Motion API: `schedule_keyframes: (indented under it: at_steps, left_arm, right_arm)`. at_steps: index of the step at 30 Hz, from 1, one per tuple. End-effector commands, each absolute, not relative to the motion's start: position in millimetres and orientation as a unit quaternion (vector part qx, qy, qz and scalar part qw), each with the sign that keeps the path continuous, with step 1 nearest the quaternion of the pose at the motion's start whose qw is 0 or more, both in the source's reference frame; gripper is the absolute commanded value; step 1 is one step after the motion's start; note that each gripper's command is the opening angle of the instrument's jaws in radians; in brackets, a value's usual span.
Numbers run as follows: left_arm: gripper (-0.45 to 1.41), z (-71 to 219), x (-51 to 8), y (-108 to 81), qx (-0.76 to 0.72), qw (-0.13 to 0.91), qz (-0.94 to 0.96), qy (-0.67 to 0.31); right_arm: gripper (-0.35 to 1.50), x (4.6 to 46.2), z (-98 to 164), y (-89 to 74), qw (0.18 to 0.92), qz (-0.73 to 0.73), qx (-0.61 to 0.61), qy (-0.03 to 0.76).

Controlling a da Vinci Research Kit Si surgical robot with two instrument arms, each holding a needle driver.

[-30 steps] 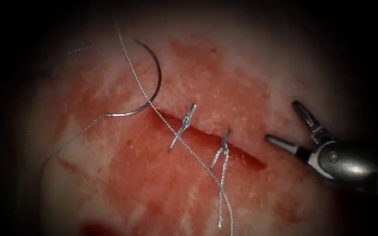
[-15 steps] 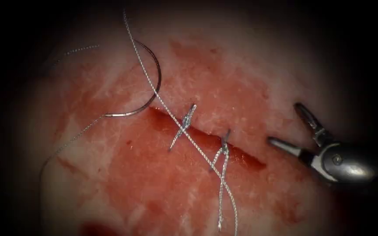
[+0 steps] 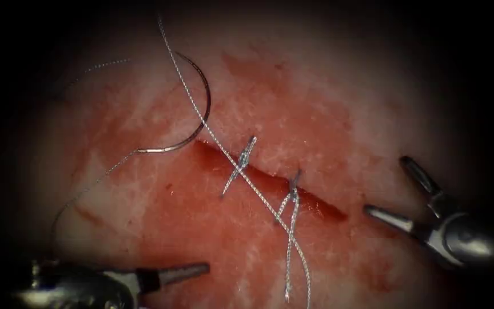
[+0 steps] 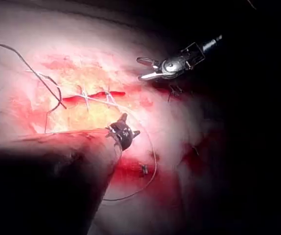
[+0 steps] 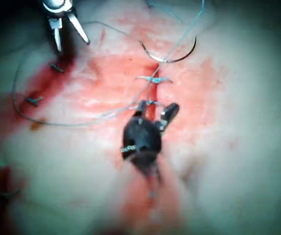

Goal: Wound Closure

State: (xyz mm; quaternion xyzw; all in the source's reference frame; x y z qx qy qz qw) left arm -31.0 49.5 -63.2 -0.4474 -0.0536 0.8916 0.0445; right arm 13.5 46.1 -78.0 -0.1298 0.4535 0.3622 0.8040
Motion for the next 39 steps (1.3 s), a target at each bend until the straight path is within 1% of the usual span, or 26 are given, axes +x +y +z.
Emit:
schedule_keyframes:
  at_steps: [1, 3, 7, 11, 17, 20, 21, 22, 29, 32, 34, 36, 39]
  left_arm:
    - [0.37, -62, -32.1, 48.7, -0.447, 0.043, 0.892, -0.055]
    - [0.39, -60, -34.1, 48.4, -0.442, -0.003, 0.896, -0.036]
    - [0.43, -56, -36.2, 48.8, -0.416, -0.06, 0.907, 0.011]
    - [0.44, -55, -36.8, 49.0, -0.407, -0.094, 0.908, 0.032]
    - [0.4, -52, -37.4, 48.7, -0.396, -0.139, 0.906, 0.059]
    - [0.3, -52, -37.8, 48.3, -0.402, -0.167, 0.898, 0.065]
    - [0.3, -52, -37.9, 48.2, -0.404, -0.187, 0.893, 0.072]
    - [0.36, -52, -38.1, 48.0, -0.404, -0.196, 0.89, 0.076]
    - [0.37, -53, -39.1, 47.6, -0.423, -0.225, 0.874, 0.078]
    - [0.45, -52, -39.2, 47.8, -0.427, -0.231, 0.871, 0.076]
    - [0.46, -52, -39.4, 47.9, -0.43, -0.234, 0.869, 0.075]
    - [0.46, -52, -39.6, 48.0, -0.43, -0.235, 0.869, 0.076]
    - [0.41, -52, -39.9, 48.4, -0.43, -0.238, 0.867, 0.076]
  right_arm:
    - [1.08, 14.4, -77, 45.3, 0.804, 0.361, -0.127, 0.454]
    - [1.06, 14.4, -77, 44.7, 0.805, 0.358, -0.127, 0.456]
    - [1.06, 14.5, -77, 44.5, 0.806, 0.357, -0.127, 0.455]
    - [1.06, 14.5, -77, 44.6, 0.806, 0.357, -0.127, 0.455]
    - [1.06, 14.5, -77, 44.6, 0.806, 0.357, -0.127, 0.455]
    - [1.06, 14.6, -77, 44.6, 0.806, 0.357, -0.127, 0.455]
    - [1.06, 14.6, -77, 44.6, 0.806, 0.357, -0.127, 0.455]
    - [1.06, 14.6, -77, 44.6, 0.806, 0.357, -0.127, 0.455]
    - [1.06, 14.8, -76, 44.4, 0.805, 0.356, -0.129, 0.456]
    - [1.06, 15.1, -76, 44.3, 0.805, 0.355, -0.129, 0.457]
    - [1.06, 15.3, -76, 44.3, 0.805, 0.355, -0.129, 0.458]
    - [1.06, 15.4, -76, 44.2, 0.806, 0.354, -0.128, 0.458]
    - [1.06, 15.7, -76, 44.1, 0.806, 0.353, -0.126, 0.458]
